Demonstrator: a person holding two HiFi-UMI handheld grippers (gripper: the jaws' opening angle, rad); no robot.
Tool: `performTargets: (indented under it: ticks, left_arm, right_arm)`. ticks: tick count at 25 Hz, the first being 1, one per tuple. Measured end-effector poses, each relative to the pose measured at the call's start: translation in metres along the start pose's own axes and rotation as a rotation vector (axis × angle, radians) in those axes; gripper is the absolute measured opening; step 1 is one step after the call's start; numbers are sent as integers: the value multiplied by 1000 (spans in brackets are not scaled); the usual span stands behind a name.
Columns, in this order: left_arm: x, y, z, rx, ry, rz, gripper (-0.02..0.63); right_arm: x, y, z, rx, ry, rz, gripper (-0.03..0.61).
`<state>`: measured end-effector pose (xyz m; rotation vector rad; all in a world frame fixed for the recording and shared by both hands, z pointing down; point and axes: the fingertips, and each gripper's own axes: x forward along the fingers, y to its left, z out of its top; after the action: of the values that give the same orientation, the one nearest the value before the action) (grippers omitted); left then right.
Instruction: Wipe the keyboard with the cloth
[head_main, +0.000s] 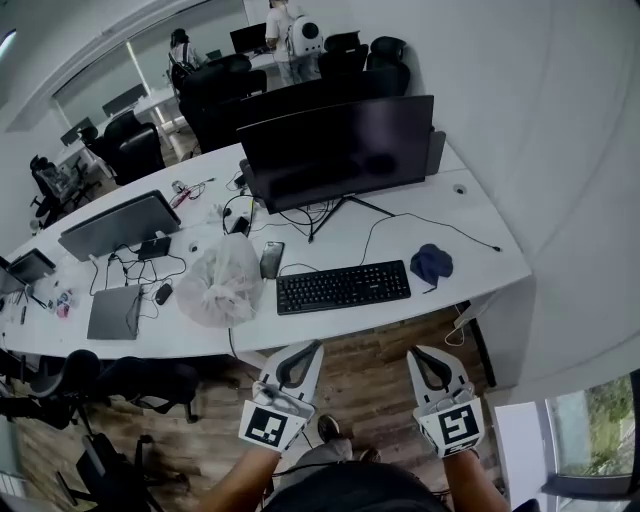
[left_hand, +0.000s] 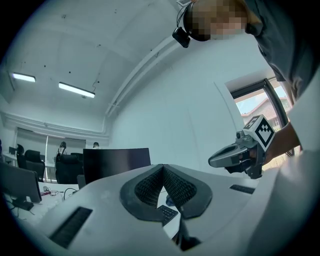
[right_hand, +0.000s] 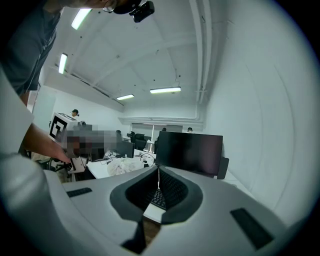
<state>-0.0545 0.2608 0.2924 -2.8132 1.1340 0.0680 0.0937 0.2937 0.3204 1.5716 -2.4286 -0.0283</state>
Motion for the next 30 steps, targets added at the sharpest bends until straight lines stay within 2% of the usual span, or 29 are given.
performTargets:
  ticks: [6,13,18,23,30]
  left_arm:
    - [14,44,-8,-41,-27,-16,5]
    - [29,83,-15,-40,-53,-43,5]
    - [49,100,-25,-58,-28,-44,5]
    - [74,106,-39,-74,17,-28,5]
    - [130,108,-58,-72,86,10,5]
  right_arm:
    - [34,-5,12,-25,29,-35,9]
    - [71,-15,14,-17,65,-88,9]
    - [94,-28,9,-4,80,-85,9]
    - [116,-49,-9,32,98,-46,9]
    - [161,-103,-39,74,112,40,9]
